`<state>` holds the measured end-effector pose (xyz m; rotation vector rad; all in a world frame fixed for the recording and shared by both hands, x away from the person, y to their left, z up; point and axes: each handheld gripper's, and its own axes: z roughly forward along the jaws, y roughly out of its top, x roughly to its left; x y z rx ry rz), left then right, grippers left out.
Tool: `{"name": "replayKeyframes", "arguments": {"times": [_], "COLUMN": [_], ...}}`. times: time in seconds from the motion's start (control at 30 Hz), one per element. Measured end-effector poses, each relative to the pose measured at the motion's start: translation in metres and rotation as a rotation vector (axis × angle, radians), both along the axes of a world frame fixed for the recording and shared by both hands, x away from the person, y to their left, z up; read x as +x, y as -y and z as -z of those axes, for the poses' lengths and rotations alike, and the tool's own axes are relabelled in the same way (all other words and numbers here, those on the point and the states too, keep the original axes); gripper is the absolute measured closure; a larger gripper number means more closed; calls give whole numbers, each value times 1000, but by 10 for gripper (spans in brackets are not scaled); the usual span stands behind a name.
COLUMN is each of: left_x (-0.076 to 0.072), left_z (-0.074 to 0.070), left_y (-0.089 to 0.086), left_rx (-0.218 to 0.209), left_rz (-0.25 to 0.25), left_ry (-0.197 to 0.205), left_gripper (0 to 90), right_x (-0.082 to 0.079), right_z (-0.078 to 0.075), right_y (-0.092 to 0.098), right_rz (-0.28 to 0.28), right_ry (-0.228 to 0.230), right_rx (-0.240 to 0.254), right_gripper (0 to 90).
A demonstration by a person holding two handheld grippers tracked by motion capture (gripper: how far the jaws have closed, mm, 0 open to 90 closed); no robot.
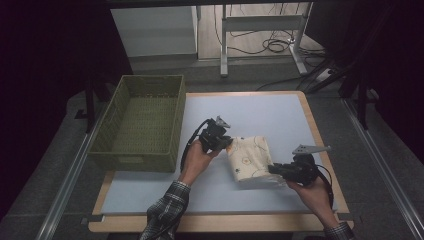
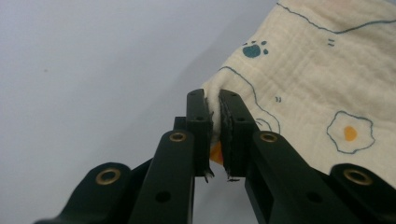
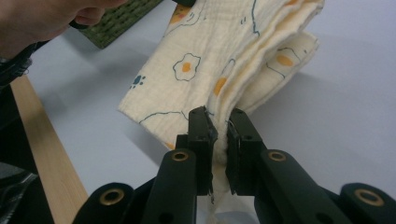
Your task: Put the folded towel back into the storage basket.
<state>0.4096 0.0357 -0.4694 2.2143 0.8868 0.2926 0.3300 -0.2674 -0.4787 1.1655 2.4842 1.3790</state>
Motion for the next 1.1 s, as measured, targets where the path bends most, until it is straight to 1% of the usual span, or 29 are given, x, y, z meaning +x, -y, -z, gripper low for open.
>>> {"name": "replayKeyframes", "arguments": {"times": [0.07, 0.1, 0.2, 0.23, 0.3, 0.4, 0.43, 0.47, 0.53, 0.57, 0.67, 0.73, 0.9, 0.93, 0.97, 1.0, 1.03, 1.07, 1.1], "left_x": [0, 0, 1, 1, 1, 1, 1, 1, 0, 0, 0, 0, 0, 0, -1, -1, -1, -1, -2], "left_z": [-2, -5, -10, -14, -19, -28, -28, -31, -37, -37, -45, -47, -54, -54, -55, -55, -56, -58, -60], "left_y": [-2, -6, -10, -14, -18, -25, -25, -27, -33, -33, -41, -43, -57, -57, -63, -63, -66, -73, -77], "left_rx": [5, 20, 30, 44, 56, 84, 84, 88, 107, 107, 131, 137, 170, 170, 175, 175, 178, 181, 179], "left_rz": [-4, -9, -16, -20, -27, -29, -29, -35, -43, -43, -54, -58, -82, -82, -92, -92, -98, -109, -115], "left_ry": [-2, -8, -8, -12, -12, -13, -13, -16, -12, -12, -10, -9, 2, 2, 1, 1, 0, 1, 2], "left_gripper": [832, 832, 831, 831, 830, 830, 830, 830, 830, 830, 829, 829, 828, 828, 828, 827, 827, 826, 826], "right_x": [1, 3, 5, 6, 8, 11, 11, 12, 16, 16, 21, 22, 31, 31, 35, 35, 37, 39, 40], "right_z": [-1, -4, -7, -10, -12, -16, -16, -17, -21, -21, -27, -28, -35, -35, -38, -38, -41, -42, -44], "right_y": [-2, -7, -12, -17, -20, -26, -26, -28, -33, -33, -42, -43, -60, -60, -67, -67, -72, -75, -79], "right_rz": [-5, -16, -24, -32, -40, -51, -51, -53, -58, -58, -68, -70, -88, -88, -96, -96, -104, -107, -110], "right_ry": [3, 5, 8, 8, 9, 9, 9, 9, 12, 12, 9, 9, 1, 1, -3, -3, -9, -8, -7], "right_rx": [1, 7, 12, 14, 18, 29, 29, 31, 39, 39, 49, 48, 47, 47, 48, 48, 45, 41, 36], "right_gripper": [812, 812, 812, 812, 812, 812, 812, 812, 812, 812, 812, 812, 813, 813, 812, 812, 812, 812, 812]}}
